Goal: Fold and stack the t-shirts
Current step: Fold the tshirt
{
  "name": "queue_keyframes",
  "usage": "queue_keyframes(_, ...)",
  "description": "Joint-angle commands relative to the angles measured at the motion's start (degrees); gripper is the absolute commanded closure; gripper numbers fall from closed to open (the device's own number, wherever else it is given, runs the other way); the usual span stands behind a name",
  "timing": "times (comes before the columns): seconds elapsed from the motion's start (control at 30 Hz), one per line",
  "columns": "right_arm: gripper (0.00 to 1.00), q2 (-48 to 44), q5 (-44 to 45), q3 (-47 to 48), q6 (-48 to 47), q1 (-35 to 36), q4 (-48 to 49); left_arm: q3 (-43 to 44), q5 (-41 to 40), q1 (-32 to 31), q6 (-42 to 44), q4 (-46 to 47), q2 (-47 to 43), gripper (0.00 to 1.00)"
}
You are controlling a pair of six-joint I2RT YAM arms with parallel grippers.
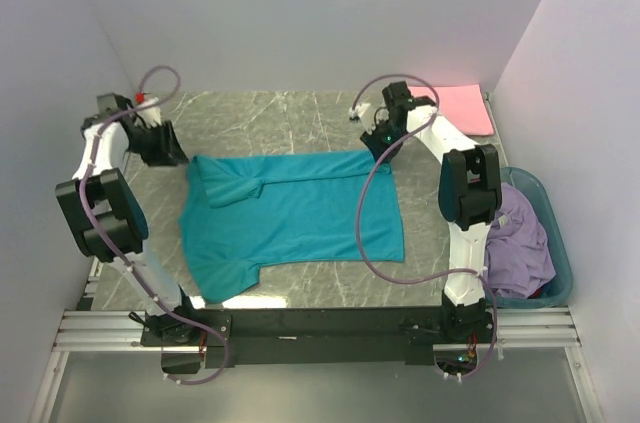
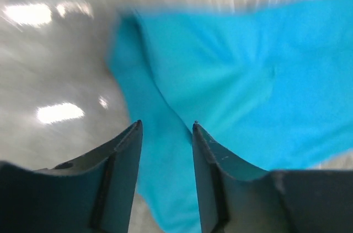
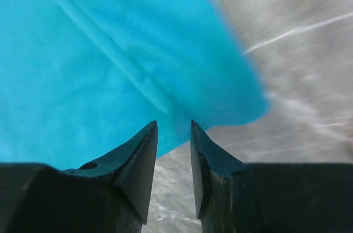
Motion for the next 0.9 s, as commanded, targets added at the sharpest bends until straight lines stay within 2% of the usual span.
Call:
queue_keyframes(0.0, 0.62, -0.74, -4.57, 10.67, 3.84, -0.93, -3.49, 8.81, 3.73, 1.45, -0.62, 0.57, 4.35, 0.52)
queue_keyframes(0.13, 0.63, 5.49, 0.35, 17.44, 8.94, -1.02, -2.18, 13.91, 5.49, 1.54, -4.92, 2.68, 10.84, 0.5)
queue_keyframes(0.27, 0.64, 9.89, 3.69, 22.45, 9.21, -1.1, -3.22, 17.17, 7.51, 1.28, -7.92, 4.43, 15.16, 0.47)
queue_keyframes(0.67, 0.63, 12.36, 7.03, 15.97, 6.14, -0.84, -0.94, 15.42, 8.13, -0.92, -14.42, 9.62, 20.35, 0.44)
queue_keyframes(0.87, 0.68, 12.98, 8.18, 16.22, 5.79, -0.49, -0.68, 15.15, 7.61, -1.18, -15.74, 9.8, 23.26, 0.45)
